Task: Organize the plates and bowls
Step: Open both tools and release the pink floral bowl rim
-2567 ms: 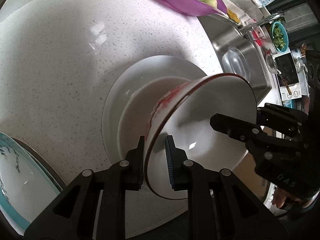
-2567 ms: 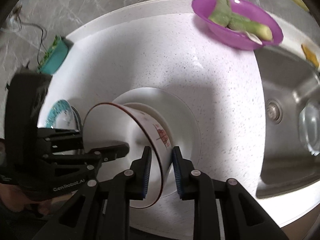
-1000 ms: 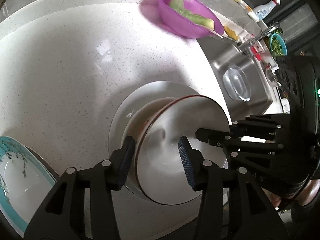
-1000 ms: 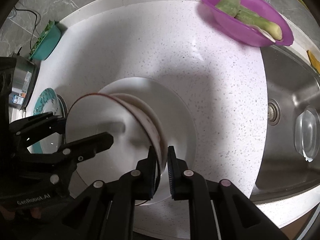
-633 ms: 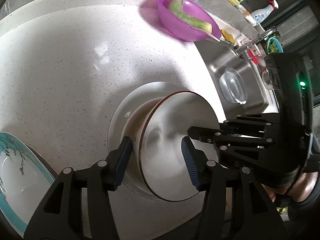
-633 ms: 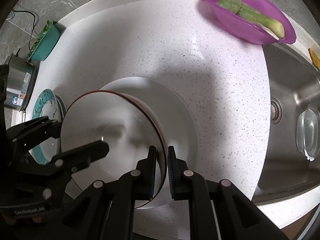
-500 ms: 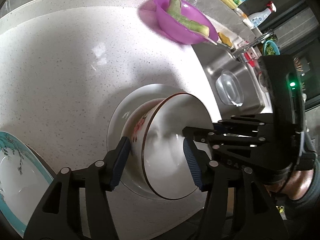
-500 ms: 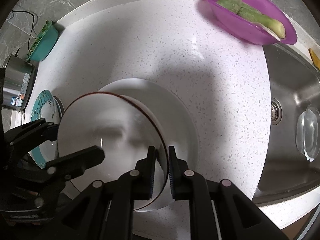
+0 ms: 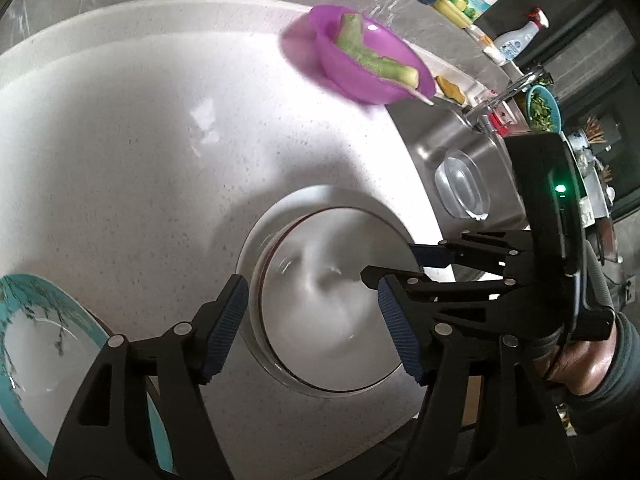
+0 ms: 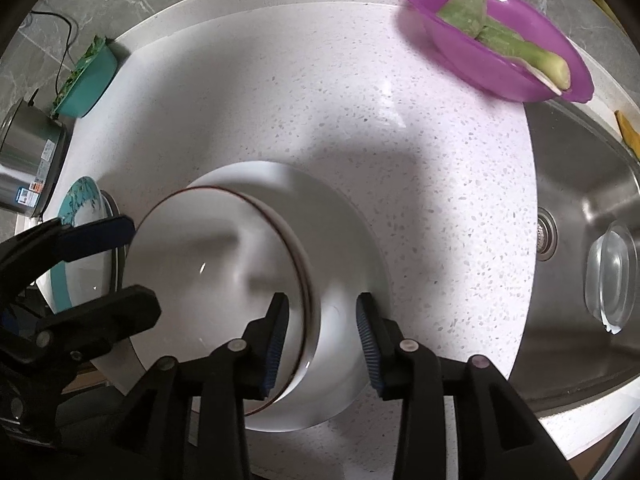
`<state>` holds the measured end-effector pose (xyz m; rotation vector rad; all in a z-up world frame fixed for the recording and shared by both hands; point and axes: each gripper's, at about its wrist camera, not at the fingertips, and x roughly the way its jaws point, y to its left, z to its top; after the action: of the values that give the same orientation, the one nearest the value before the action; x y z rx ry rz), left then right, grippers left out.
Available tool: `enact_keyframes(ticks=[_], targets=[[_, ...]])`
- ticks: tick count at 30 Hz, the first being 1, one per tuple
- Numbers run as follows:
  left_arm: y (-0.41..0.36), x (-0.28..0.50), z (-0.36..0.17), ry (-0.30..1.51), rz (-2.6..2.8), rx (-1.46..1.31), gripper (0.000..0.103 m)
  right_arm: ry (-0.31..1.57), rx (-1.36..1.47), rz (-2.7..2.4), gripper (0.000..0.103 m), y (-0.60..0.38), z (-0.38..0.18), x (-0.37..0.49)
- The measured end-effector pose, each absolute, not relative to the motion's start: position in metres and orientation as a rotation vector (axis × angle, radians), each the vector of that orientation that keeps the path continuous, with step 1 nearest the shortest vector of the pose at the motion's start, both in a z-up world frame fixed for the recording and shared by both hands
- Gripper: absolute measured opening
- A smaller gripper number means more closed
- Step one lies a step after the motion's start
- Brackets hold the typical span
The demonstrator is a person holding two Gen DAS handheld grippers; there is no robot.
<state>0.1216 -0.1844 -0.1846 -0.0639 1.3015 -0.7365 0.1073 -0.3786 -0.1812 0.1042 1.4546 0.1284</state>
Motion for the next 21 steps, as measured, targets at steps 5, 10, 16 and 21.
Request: enact_keyframes(ticks=[5,10,16,21], targets=[[-0.179,0.124,-0.184,1.303,-0.722,-0.067,0.066,1.449,0.119,0.132,0.038,-0.38,-0.177,0.106],[-0.15,0.138,-0.177,1.304,-0.609,-0.053,0.066,1.35,0.238,0.103,0.048,-0.414,-0.145,0.099],[-0.129,0.148,-0.172,1.344,-0.531,0.1,0.066,1.378,0.334,0.055,0.047,-0.463,-0.156,0.08],[-0.131,0.121,-0.183,1.419,-0.572,0.113,0.066,1.405,0.383,0.087,0.047,-0.461,-0.172,0.071]])
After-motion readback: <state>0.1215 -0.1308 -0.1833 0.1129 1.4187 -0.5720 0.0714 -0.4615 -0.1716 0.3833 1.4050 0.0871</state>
